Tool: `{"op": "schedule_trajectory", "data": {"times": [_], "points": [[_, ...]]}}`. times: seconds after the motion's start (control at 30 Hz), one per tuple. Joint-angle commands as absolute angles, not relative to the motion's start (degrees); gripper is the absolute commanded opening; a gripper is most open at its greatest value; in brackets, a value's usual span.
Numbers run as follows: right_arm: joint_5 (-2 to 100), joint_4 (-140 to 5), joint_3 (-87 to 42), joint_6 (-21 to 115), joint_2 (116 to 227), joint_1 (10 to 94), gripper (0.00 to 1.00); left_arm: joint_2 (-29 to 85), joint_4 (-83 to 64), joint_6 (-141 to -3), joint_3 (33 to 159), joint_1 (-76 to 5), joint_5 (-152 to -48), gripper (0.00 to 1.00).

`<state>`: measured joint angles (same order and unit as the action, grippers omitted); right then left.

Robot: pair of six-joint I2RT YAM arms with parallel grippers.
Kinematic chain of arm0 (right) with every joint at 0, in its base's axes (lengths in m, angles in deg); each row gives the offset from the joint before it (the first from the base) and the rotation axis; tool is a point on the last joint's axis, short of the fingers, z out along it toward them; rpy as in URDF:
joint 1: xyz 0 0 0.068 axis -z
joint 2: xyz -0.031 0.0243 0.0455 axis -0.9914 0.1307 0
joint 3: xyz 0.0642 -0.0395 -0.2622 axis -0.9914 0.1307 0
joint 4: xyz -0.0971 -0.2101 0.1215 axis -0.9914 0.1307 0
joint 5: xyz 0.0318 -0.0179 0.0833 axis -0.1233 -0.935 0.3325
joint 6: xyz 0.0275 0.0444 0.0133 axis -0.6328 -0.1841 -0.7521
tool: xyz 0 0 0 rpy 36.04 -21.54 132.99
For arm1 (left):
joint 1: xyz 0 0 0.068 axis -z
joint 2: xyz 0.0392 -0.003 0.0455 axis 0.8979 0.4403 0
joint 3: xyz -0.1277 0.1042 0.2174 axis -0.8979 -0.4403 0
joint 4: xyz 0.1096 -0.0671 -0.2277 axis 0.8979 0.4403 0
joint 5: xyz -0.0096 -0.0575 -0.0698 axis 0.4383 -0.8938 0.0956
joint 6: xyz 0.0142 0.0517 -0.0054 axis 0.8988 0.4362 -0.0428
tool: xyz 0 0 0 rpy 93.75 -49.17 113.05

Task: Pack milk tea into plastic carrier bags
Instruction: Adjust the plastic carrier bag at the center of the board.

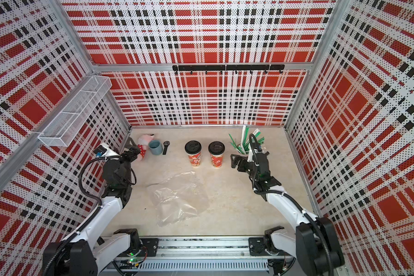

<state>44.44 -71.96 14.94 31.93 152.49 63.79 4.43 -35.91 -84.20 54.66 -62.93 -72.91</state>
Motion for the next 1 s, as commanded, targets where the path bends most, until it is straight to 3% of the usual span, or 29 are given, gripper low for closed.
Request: {"op": "schedule_trajectory", "data": {"times": [0.0,0.1,0.27,0.33,0.43,0.77,0.97], "points": [[45.2,-53.8,10.0,29.0,154.7,59.5,1.0,8.0,-12.6,-86.8,62.7,-49.3,-77.1,0.98],[43.8,-52.8,9.6,28.9,153.5,57.4,1.0,12.3,-2.5,-88.9,68.5,-36.4,-69.0,0.98],[43.1,-50.5,9.3,30.9,151.9,56.9,1.0,17.1,2.9,-95.0,70.2,-24.0,-66.9,0.99],[41.4,-48.4,9.3,31.7,151.7,56.9,1.0,20.0,5.3,-97.5,71.2,-20.6,-65.7,0.93],[36.2,-45.8,9.9,32.1,150.9,57.0,1.0,24.4,5.6,-99.8,70.9,-18.9,-68.6,0.82],[39.7,-49.8,11.6,31.9,150.3,57.0,1.0,42.0,10.0,-98.7,79.6,-15.0,-69.3,0.71],[40.4,-50.9,12.5,31.5,150.0,57.1,1.0,46.2,10.8,-98.4,81.4,-15.1,-70.3,0.63]]}}
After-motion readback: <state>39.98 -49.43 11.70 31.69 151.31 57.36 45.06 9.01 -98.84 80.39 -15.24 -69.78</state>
